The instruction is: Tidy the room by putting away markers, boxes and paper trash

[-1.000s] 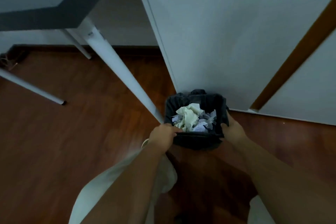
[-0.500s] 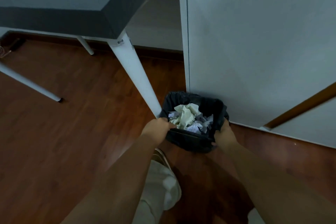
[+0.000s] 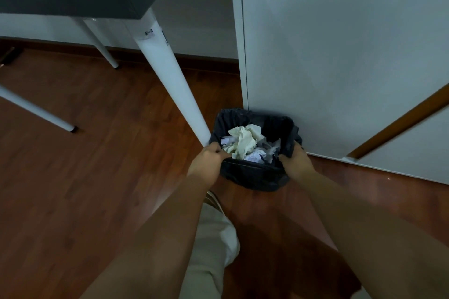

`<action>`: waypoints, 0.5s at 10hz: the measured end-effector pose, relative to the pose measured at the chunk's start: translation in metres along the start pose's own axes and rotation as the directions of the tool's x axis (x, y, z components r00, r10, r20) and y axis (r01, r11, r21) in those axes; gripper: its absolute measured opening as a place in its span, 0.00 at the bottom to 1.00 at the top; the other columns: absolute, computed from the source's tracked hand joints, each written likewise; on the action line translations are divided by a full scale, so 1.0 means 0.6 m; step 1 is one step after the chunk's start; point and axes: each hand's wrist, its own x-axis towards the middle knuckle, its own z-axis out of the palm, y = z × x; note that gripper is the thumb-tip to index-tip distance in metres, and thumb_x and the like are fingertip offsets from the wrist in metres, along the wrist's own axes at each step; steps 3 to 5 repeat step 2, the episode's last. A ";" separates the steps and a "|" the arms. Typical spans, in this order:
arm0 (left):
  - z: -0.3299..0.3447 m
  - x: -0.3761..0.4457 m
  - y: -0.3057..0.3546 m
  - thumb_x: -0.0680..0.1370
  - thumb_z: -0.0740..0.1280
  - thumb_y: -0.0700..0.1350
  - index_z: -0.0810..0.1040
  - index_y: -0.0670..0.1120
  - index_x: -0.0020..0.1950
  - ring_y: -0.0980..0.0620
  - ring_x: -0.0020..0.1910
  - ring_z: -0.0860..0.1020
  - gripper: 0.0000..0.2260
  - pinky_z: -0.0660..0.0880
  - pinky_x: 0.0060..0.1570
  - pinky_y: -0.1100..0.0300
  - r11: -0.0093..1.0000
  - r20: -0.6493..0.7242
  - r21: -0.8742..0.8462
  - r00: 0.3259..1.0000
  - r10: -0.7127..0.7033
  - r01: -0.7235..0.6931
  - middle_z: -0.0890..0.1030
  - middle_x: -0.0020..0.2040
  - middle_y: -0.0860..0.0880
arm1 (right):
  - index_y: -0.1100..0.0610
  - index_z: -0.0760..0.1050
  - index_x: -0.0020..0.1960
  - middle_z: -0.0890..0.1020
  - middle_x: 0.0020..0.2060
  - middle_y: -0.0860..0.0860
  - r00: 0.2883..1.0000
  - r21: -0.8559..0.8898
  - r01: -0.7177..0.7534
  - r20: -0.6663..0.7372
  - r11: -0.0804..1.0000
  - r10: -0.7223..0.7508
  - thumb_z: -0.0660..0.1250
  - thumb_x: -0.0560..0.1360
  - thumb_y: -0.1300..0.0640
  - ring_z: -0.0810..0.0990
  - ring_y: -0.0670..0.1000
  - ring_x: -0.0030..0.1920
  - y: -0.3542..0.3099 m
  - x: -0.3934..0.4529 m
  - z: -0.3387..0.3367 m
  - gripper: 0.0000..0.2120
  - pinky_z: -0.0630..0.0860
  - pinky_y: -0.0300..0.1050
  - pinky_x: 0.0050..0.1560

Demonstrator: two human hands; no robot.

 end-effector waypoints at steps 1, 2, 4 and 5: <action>-0.004 -0.008 0.010 0.77 0.66 0.39 0.74 0.48 0.70 0.42 0.71 0.62 0.21 0.64 0.71 0.51 0.995 -0.117 0.098 0.993 0.026 -0.014 0.70 0.66 0.44 | 0.59 0.65 0.71 0.74 0.67 0.60 1.000 -0.007 0.013 0.021 1.000 -0.013 0.68 0.75 0.53 0.71 0.62 0.67 -0.012 -0.027 -0.029 0.28 0.70 0.58 0.66; 0.006 -0.040 0.038 0.75 0.65 0.39 0.66 0.49 0.75 0.41 0.74 0.58 0.28 0.56 0.75 0.48 0.991 -0.157 0.117 0.986 -0.046 0.064 0.66 0.71 0.45 | 0.60 0.63 0.73 0.71 0.69 0.61 0.999 0.180 0.010 -0.049 0.984 -0.001 0.68 0.76 0.54 0.71 0.61 0.68 -0.006 -0.073 -0.054 0.29 0.70 0.57 0.67; 0.006 -0.040 0.038 0.75 0.65 0.39 0.66 0.49 0.75 0.41 0.74 0.58 0.28 0.56 0.75 0.48 0.991 -0.157 0.117 0.986 -0.046 0.064 0.66 0.71 0.45 | 0.60 0.63 0.73 0.71 0.69 0.61 0.999 0.180 0.010 -0.049 0.984 -0.001 0.68 0.76 0.54 0.71 0.61 0.68 -0.006 -0.073 -0.054 0.29 0.70 0.57 0.67; 0.006 -0.040 0.038 0.75 0.65 0.39 0.66 0.49 0.75 0.41 0.74 0.58 0.28 0.56 0.75 0.48 0.991 -0.157 0.117 0.986 -0.046 0.064 0.66 0.71 0.45 | 0.60 0.63 0.73 0.71 0.69 0.61 0.999 0.180 0.010 -0.049 0.984 -0.001 0.68 0.76 0.54 0.71 0.61 0.68 -0.006 -0.073 -0.054 0.29 0.70 0.57 0.67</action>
